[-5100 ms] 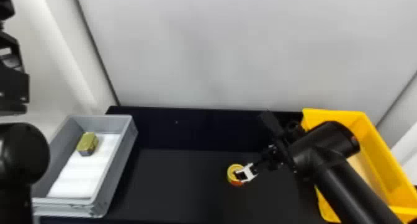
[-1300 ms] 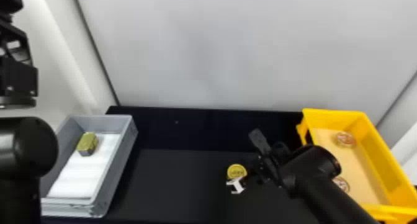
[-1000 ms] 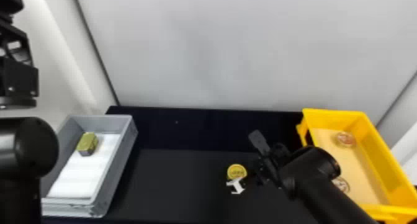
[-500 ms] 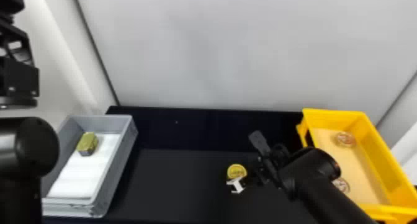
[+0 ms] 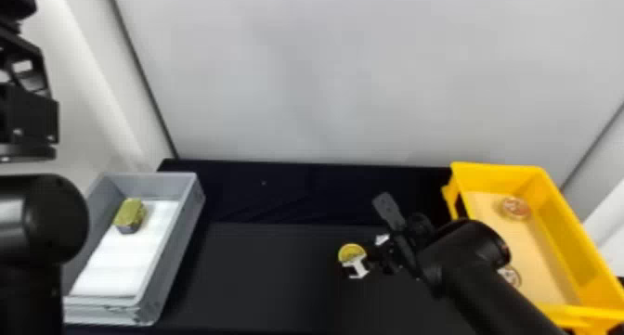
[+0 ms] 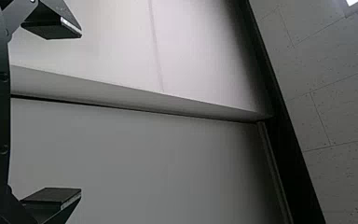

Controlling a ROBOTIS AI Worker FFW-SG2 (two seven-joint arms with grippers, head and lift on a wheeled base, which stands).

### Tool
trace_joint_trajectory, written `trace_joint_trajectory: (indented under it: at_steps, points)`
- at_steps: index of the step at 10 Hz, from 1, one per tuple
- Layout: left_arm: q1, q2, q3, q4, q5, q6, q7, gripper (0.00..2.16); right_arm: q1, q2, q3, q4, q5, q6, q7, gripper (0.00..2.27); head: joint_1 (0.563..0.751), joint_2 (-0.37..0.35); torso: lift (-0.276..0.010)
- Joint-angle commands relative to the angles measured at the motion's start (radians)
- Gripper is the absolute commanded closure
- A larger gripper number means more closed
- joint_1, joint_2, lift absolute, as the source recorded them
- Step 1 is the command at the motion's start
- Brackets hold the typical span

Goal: Pick up the round yellow can and place it in the yellow rectangular box

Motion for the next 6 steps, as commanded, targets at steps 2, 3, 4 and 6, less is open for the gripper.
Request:
trace_joint_trajectory:
  at_steps: [2, 3, 4, 6]
  points:
    - [0.002, -0.002, 0.0, 0.0, 0.0, 0.001, -0.001, 0.09, 0.0, -0.001, 0.001, -0.005, 0.0, 0.004, 0.001, 0.78, 0.694, 0.054, -0.003]
    - [0.004, -0.002, 0.002, 0.0, 0.0, 0.001, 0.0, 0.09, 0.0, -0.001, 0.001, -0.007, 0.0, 0.004, 0.004, 0.78, 0.694, 0.054, -0.003]
    - [0.004, -0.002, 0.002, 0.0, 0.0, 0.003, 0.0, 0.09, 0.001, -0.001, 0.004, -0.011, 0.0, 0.004, 0.005, 0.78, 0.694, 0.054, -0.003]
    - [0.01, -0.002, 0.011, -0.005, 0.0, 0.004, 0.0, 0.09, 0.023, -0.009, 0.006, -0.079, 0.0, 0.053, 0.012, 0.78, 0.694, 0.054, -0.003]
